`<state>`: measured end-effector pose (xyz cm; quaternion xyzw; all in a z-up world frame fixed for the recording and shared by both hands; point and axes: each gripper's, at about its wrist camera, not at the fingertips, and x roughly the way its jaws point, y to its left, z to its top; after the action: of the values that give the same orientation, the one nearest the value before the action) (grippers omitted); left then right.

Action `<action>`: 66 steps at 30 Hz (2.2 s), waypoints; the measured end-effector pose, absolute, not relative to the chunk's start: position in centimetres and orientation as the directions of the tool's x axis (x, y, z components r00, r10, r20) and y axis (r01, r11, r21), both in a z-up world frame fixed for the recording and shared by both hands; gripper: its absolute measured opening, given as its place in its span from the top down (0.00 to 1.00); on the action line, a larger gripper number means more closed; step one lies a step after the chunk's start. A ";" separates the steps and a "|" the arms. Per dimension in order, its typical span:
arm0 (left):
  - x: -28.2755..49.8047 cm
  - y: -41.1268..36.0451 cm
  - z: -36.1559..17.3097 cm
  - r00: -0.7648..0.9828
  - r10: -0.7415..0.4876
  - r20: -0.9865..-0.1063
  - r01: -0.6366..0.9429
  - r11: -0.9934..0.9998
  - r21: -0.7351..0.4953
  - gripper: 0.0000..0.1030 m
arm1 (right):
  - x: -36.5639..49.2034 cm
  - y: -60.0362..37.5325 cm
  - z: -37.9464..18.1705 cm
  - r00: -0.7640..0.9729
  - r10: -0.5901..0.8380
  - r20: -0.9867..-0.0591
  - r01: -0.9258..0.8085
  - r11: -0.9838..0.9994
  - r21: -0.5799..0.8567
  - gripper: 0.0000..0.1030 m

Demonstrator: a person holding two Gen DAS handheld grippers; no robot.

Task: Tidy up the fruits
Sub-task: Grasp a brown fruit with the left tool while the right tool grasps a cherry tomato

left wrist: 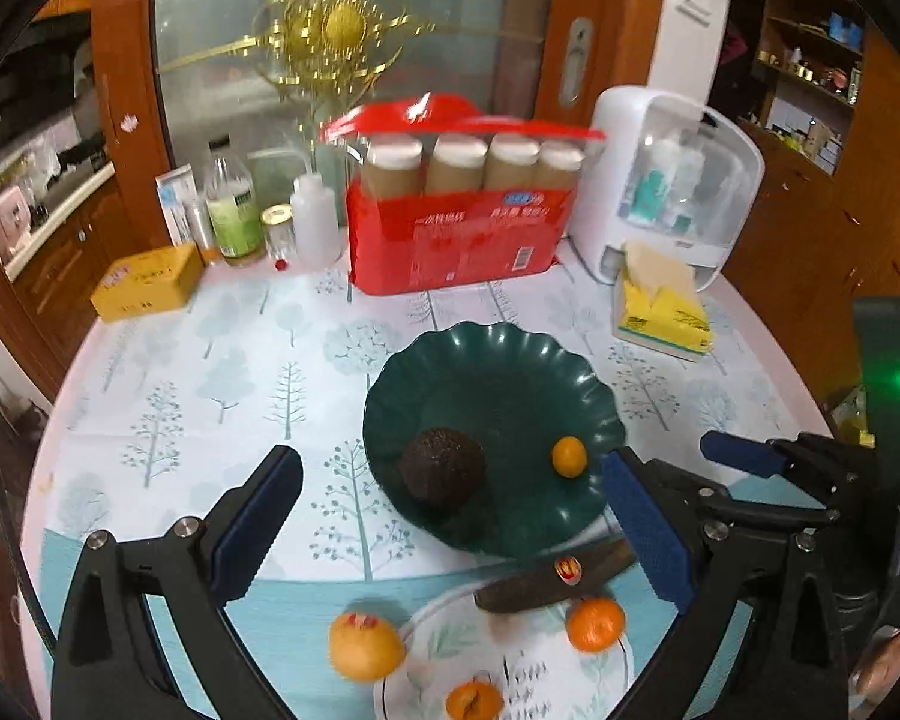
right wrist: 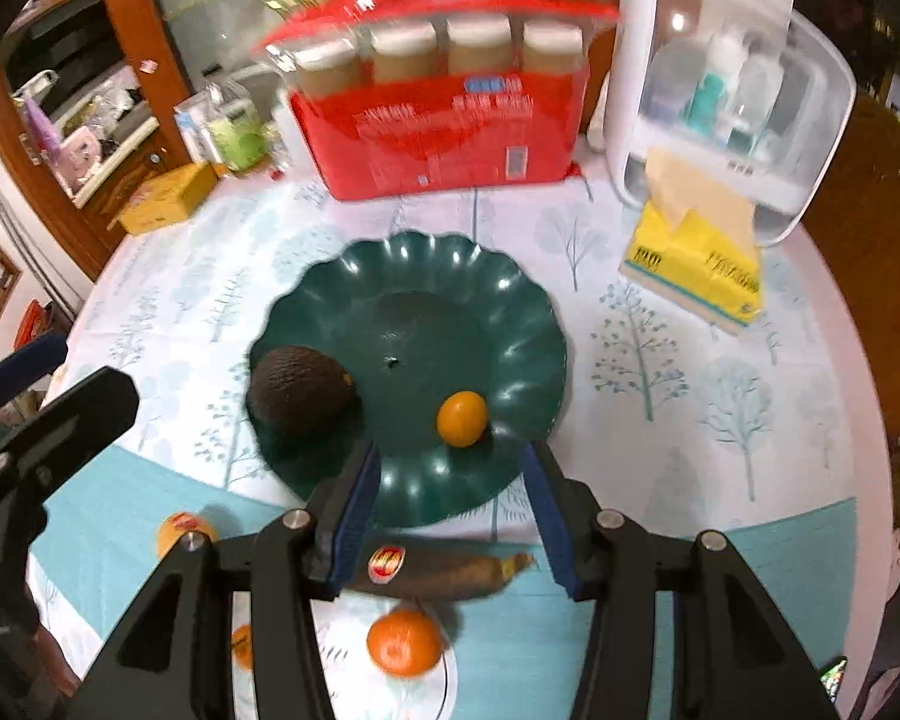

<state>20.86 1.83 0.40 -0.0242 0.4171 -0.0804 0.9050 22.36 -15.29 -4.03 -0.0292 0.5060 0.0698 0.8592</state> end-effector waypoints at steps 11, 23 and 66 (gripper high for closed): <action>9.3 1.5 4.0 0.696 -0.063 -0.715 0.086 0.996 -0.003 0.03 | 11.5 -15.7 1.4 0.543 0.254 -0.800 -0.279 0.954 0.114 0.51; 1.3 1.3 -3.5 0.571 -0.159 -0.806 0.109 0.987 -0.117 0.03 | 0.6 -16.6 -1.8 0.550 0.314 -0.774 -0.382 0.919 0.101 0.51; 5.2 -0.5 -17.2 0.305 -0.339 -0.890 0.215 0.935 -0.283 0.71 | -3.5 -15.2 -15.7 0.294 0.342 -0.893 -0.564 0.816 0.127 0.71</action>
<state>5.21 -0.52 -17.19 -0.0551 0.5638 -0.1718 0.8060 -3.51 -15.20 -15.69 -0.1063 0.5220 0.2839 0.7973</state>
